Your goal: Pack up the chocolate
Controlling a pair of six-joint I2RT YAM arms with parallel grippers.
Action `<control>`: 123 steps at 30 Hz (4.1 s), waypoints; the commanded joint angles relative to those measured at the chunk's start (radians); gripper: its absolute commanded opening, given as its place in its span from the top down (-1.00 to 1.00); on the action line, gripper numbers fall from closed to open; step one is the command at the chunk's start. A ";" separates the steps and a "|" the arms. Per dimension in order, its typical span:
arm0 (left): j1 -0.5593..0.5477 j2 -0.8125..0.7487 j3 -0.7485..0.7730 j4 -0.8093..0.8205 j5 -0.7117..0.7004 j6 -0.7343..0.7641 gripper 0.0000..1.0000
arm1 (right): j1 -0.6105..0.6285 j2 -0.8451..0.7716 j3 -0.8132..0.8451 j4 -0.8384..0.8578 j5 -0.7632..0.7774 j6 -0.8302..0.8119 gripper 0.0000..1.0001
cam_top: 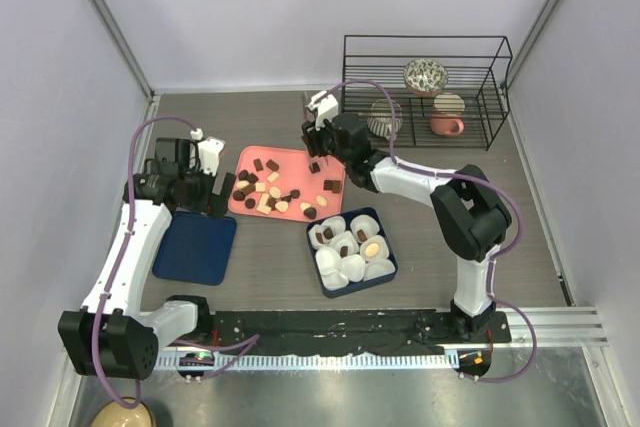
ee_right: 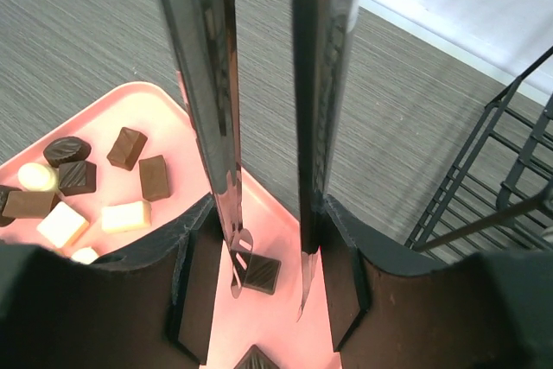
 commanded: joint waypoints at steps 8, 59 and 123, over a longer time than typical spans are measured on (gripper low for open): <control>0.003 -0.001 0.005 0.033 -0.018 0.017 -0.99 | -0.007 0.058 0.055 0.105 -0.033 0.033 0.02; 0.001 -0.026 -0.023 0.023 -0.010 -0.001 -0.99 | 0.401 -0.862 -0.506 -0.359 0.087 0.185 0.82; 0.001 -0.038 -0.040 0.045 -0.051 0.017 -0.99 | 0.136 -0.072 0.009 0.051 -0.094 0.042 0.12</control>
